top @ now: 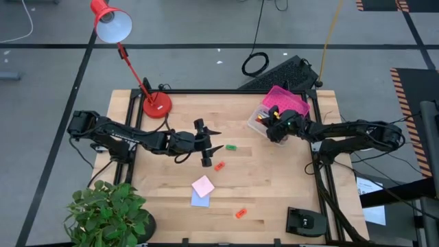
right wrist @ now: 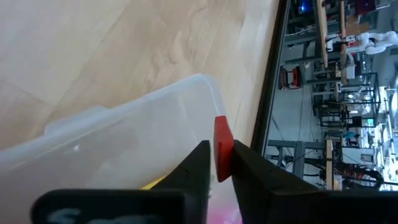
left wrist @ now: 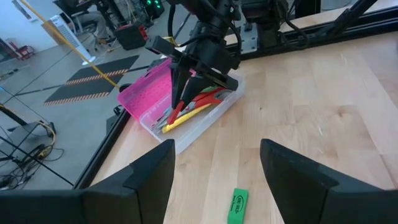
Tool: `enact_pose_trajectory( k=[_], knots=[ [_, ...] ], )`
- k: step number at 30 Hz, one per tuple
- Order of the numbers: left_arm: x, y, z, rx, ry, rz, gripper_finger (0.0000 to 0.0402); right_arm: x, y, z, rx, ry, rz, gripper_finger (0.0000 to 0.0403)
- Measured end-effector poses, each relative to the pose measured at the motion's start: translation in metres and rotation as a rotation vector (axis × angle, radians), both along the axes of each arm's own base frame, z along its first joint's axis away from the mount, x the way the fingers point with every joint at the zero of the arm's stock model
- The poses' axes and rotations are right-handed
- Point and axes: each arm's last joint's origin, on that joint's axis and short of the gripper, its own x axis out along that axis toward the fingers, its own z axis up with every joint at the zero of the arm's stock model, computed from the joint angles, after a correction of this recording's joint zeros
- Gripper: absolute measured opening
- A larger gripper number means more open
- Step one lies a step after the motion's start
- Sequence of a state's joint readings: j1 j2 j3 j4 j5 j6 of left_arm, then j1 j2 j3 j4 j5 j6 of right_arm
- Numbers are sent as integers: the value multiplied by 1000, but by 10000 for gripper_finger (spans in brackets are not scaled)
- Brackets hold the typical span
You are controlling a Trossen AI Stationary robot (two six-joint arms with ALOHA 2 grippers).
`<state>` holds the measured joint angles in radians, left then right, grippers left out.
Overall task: Pack school essentials
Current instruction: Put the red eraser into the supply box, then put the top orange eraser into the supply box
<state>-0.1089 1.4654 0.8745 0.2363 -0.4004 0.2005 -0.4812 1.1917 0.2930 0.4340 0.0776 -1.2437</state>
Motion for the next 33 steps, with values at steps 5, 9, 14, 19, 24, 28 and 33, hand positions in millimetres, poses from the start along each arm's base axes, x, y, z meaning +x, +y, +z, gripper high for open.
enact_pose_trajectory(
  k=[5, 9, 14, 19, 24, 28, 33],
  knots=[
    [0, 0, 0, 0, 0, 0, 237, 1, 0, 1, -10, -12, 0, 105],
    [0, 0, 0, 1, 1, 0, 237, 1, 0, 2, -17, -14, 0, 130],
    [0, 0, -1, 1, 7, 0, 237, 0, -1, 3, -30, -12, -17, 136],
    [-1, 0, -2, 1, 18, 1, 237, 0, 1, 9, -97, -19, -65, 136],
    [-1, 0, -4, -52, 23, 21, 237, 0, 9, 22, -96, -109, -42, 136],
    [-5, -5, -10, -136, 67, 47, 237, 1, 21, 34, -27, -240, -41, 136],
    [-12, -21, -19, -223, 131, 82, 237, 2, 44, 49, 174, -435, -7, 127]
  ],
)
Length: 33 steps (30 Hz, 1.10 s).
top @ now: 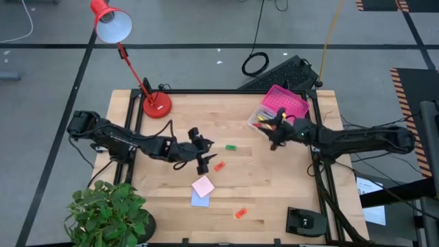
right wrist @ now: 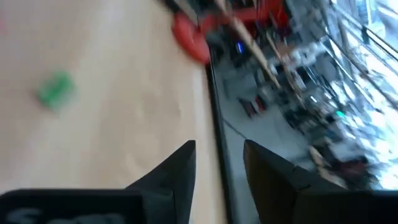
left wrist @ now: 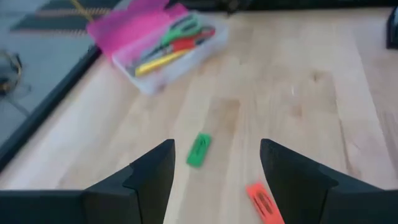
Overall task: Pack school essentials
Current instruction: Put the top orange eraser into the supply box
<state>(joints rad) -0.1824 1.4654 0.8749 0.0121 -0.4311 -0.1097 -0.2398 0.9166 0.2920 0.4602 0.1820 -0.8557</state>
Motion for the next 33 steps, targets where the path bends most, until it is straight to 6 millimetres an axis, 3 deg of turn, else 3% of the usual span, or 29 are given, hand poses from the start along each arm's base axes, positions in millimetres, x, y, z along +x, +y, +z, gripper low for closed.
enact_pose_trajectory(
  k=[5, 12, 19, 26, 33],
  knots=[
    [-10, -23, -5, -30, 26, 60, 237, 1, 24, 10, 155, -119, 95, 109],
    [-16, -45, -7, -77, 0, 76, 237, 6, 36, 27, 301, -217, 140, 88],
    [0, -58, -37, -80, 37, 32, 237, 7, 39, 30, 361, -233, 154, 86],
    [18, -57, -62, -137, 35, 0, 237, 7, 40, 29, 390, -225, 166, 86],
    [22, -54, -82, -170, 86, 39, 237, 7, 42, 28, 460, -210, 229, 86]
  ],
)
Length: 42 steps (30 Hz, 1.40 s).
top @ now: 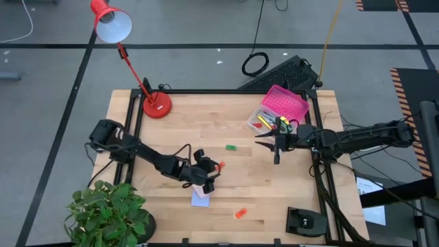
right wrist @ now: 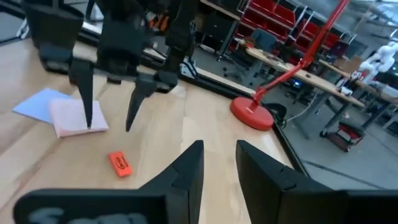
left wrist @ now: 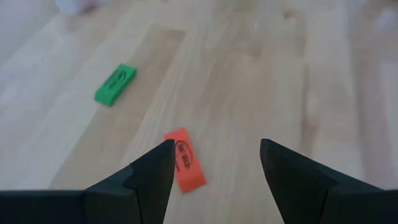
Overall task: Pack school essentials
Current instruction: Put the top orange eraser into the supply box
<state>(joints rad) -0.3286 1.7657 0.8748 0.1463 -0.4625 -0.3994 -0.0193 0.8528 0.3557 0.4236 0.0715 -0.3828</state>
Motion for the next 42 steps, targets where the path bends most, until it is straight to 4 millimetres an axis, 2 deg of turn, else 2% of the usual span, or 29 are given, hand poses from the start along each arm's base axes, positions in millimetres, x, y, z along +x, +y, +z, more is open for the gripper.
enact_pose_trajectory(
  k=[8, 14, 20, 28, 32, 38, 42],
  knots=[
    [7, 4, -35, 21, 51, 60, 237, 0, 1, -2, 17, 23, 47, 86],
    [8, 6, -48, 32, 74, 97, 236, 0, 1, -2, 17, 24, 46, 87],
    [8, 7, -49, 29, 71, 110, 228, 0, 1, -2, 17, 24, 44, 87],
    [9, 12, -50, 7, 96, 107, 138, 0, 1, -2, 16, 23, 42, 87],
    [8, 12, -50, 17, 106, 101, 109, 0, 1, -2, 15, 23, 42, 87],
    [8, 12, -51, 29, 116, 93, 94, 0, -3, 2, -5, -20, -78, 86],
    [8, 12, -51, 37, 119, 86, 94, 2, -3, 0, -9, -12, -83, 86]
  ],
)
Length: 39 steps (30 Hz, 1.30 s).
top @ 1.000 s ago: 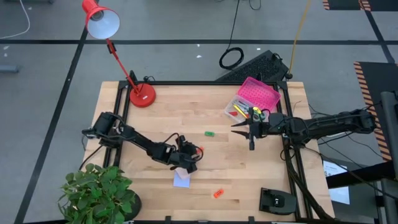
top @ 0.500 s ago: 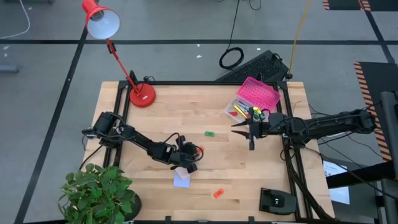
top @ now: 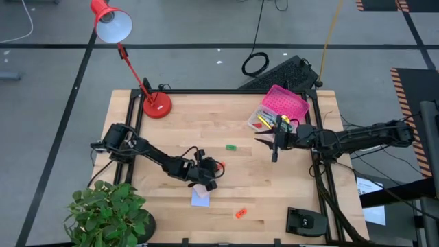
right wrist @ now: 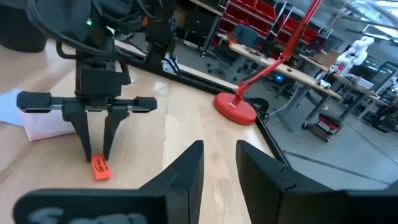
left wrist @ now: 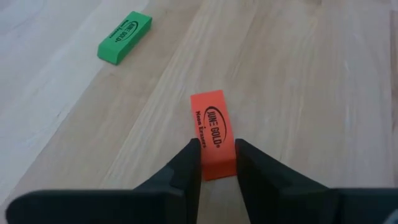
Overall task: Pack school essentials
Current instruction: Put the top orange eraser into the supply box
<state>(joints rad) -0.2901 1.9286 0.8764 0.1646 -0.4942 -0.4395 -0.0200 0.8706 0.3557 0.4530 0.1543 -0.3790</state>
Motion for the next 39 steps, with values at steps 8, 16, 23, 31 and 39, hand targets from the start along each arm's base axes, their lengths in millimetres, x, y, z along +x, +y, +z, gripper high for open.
enact_pose_trajectory(
  k=[8, 16, 23, 31, 39],
  knots=[
    [2, 0, 2, 15, -24, -20, 93, 9, 0, -7, 0, 20, -2, 86],
    [3, 1, 8, 27, -44, -35, 93, 19, 2, -22, -62, 96, 49, 86],
    [0, 2, 43, 26, -121, -62, 93, 28, 15, -29, -221, 94, 158, 86],
    [-10, 8, 93, -25, -217, -150, 93, 39, 39, -26, -486, 87, 303, 86],
    [-23, 12, 132, -58, -316, -269, 93, 62, 69, -8, -601, 69, 342, 86]
  ],
)
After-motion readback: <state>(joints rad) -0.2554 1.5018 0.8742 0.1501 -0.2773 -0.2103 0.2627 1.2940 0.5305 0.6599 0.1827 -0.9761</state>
